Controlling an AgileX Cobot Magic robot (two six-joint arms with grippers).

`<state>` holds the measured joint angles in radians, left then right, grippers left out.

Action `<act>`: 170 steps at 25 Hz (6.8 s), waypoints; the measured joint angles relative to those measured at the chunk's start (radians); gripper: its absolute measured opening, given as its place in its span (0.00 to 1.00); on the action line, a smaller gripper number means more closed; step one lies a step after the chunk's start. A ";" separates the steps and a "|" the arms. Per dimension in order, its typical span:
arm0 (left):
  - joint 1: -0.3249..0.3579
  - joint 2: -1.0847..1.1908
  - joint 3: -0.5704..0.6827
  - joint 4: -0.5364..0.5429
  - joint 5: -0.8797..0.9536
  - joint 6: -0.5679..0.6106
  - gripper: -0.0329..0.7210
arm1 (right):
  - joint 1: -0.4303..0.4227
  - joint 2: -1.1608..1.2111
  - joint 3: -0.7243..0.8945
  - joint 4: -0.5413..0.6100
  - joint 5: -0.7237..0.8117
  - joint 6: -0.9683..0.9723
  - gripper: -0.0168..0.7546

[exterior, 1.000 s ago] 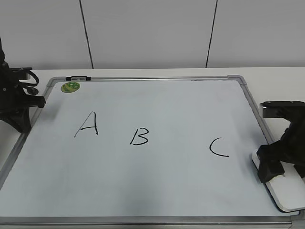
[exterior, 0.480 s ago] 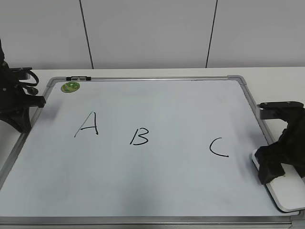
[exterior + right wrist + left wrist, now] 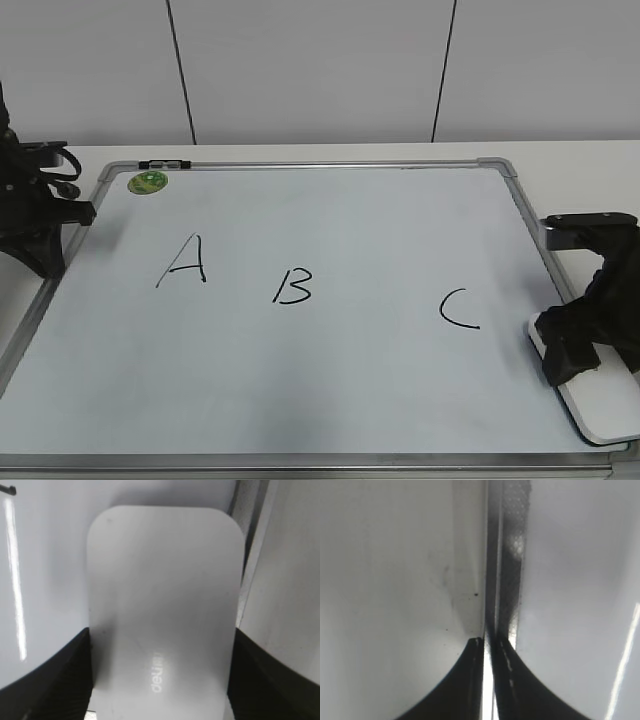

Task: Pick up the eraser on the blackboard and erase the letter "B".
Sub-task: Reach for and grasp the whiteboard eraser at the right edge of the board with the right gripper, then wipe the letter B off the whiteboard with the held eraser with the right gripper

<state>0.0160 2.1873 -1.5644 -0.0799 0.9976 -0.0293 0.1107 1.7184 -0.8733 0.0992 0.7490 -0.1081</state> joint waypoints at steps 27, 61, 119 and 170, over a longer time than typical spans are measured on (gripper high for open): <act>0.000 0.000 0.000 -0.003 0.000 0.000 0.09 | 0.097 0.237 -0.655 0.130 0.453 -0.041 0.71; 0.000 0.000 -0.001 -0.006 0.000 0.001 0.09 | 0.379 0.637 -1.134 0.081 0.468 0.010 0.71; 0.000 0.000 -0.001 -0.006 0.000 0.015 0.08 | 0.510 0.668 -1.147 0.077 0.466 0.059 0.71; 0.000 0.000 -0.001 -0.002 -0.003 0.017 0.08 | 0.433 0.666 -1.148 -0.008 0.466 0.115 0.71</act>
<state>0.0160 2.1873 -1.5650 -0.0816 0.9946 -0.0124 0.5441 2.3848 -2.0211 0.0911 1.2153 0.0067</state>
